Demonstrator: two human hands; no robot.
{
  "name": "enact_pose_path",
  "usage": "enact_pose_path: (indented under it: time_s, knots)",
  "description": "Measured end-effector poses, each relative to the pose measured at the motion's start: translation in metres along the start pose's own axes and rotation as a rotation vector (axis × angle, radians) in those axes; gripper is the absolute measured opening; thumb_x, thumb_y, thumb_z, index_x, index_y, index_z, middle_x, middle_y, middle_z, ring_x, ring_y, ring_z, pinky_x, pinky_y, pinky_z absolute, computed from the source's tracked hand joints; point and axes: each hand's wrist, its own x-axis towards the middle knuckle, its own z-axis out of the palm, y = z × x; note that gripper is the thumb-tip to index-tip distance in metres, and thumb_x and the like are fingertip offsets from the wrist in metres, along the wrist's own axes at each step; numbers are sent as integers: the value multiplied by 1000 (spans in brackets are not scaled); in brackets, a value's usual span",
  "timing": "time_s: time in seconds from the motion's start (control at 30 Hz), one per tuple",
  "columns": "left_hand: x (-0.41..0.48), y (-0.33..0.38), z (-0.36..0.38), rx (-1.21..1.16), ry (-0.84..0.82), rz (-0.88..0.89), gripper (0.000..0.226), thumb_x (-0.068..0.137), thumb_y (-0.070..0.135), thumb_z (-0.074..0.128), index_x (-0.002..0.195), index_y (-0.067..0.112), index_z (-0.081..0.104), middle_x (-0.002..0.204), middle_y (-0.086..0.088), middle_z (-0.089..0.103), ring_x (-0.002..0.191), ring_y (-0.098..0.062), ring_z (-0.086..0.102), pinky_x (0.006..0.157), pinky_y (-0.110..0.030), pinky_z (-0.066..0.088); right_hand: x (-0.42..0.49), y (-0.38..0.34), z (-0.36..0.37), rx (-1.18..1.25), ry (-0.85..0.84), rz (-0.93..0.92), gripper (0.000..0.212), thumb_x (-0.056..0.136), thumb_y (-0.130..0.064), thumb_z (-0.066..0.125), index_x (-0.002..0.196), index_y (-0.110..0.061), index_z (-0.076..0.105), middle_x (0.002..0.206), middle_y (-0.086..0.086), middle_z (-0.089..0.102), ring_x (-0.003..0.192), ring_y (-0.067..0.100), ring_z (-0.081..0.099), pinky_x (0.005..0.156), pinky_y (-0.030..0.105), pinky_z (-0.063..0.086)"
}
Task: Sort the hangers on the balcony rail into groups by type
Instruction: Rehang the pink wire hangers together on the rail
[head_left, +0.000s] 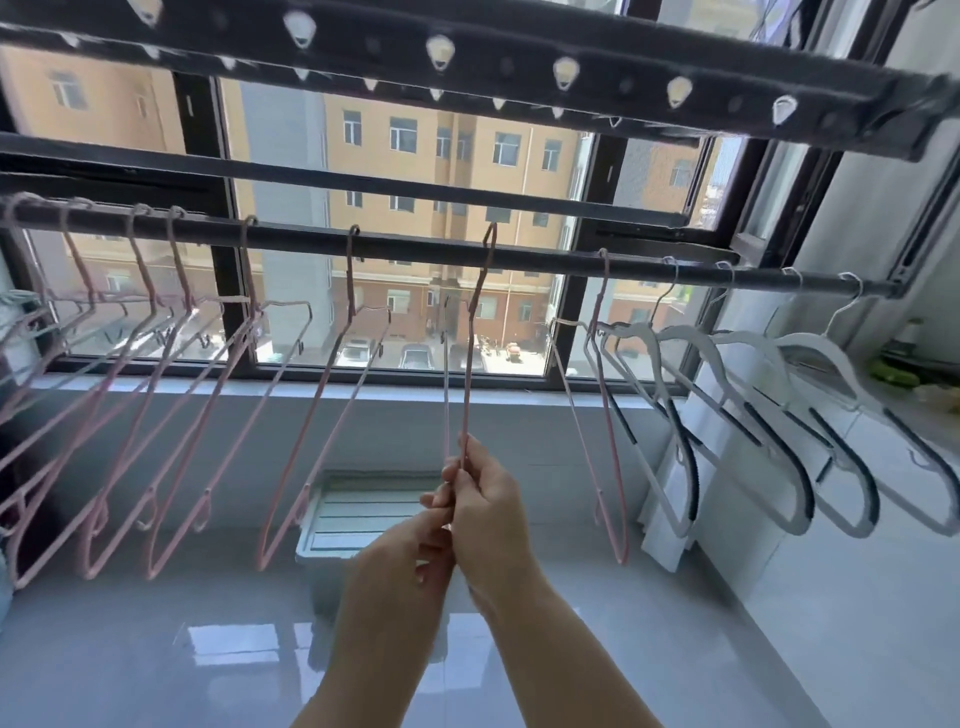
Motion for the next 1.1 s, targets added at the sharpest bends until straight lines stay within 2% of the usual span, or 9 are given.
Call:
enact_pose_path:
  time_s: [0.17,0.3,0.47,0.6,0.7,0.8,0.87,1.0,1.1]
  knots:
    - [3,15,31,3,-46,67,55,76,3,67,68,56,54,66,44,57,72,5,61,57,-6,47,5,-12,-35,83,23,41,32,94,5,26,80,-11,49,53,-5,41,43,3,43,64,18,52]
    - [2,18,51,-12,-30,73,39,73,-1,68,89,34,68,56,28,61,68,8,61,57,-6,47,5,-17,-54,71,3,67,31,95,4,27,81,-11,51,55,-4,41,52,9,43,63,17,53]
    - [-2,20,66,-39,16,36,34,72,-4,68,92,23,69,67,41,60,67,10,61,57,-8,49,6,-18,-66,1,-44,55,30,94,4,26,77,-9,47,54,0,39,58,17,43,61,15,52]
    - [-7,28,68,-31,64,34,54,72,-3,69,81,49,57,66,40,61,66,6,62,59,-13,52,6,-16,-70,-61,-74,38,29,95,1,27,77,-10,48,57,1,40,61,17,48,65,18,53]
    - [-12,31,71,-8,85,28,53,74,0,68,78,51,54,65,36,62,69,6,63,60,-9,49,3,-17,-74,-16,-82,102,26,96,-2,29,85,-11,50,59,1,45,70,20,56,67,22,53]
    - [-23,35,68,41,25,16,31,77,6,67,93,32,65,69,23,66,74,2,64,70,-8,50,-3,-17,-75,-89,-43,159,22,97,-14,36,113,-25,46,94,6,56,95,20,57,86,35,51]
    - [-30,38,57,96,23,21,30,76,10,69,103,22,65,90,13,69,84,-3,65,83,-22,53,-10,-17,-77,-336,33,55,40,95,-21,42,134,-20,32,126,5,38,114,18,44,105,38,37]
    - [-27,33,13,268,334,100,41,71,7,73,110,14,61,106,-1,63,102,-19,58,93,-26,42,-27,-33,-67,-491,84,-276,49,89,-14,49,135,-15,31,117,-8,25,116,5,24,111,29,17]
    - [-19,22,-22,328,443,-5,48,78,7,66,123,8,50,120,-13,55,116,-29,49,102,-39,37,-29,-33,-44,-489,-55,-275,48,88,-14,50,134,-17,35,123,-7,32,117,5,29,108,25,22]
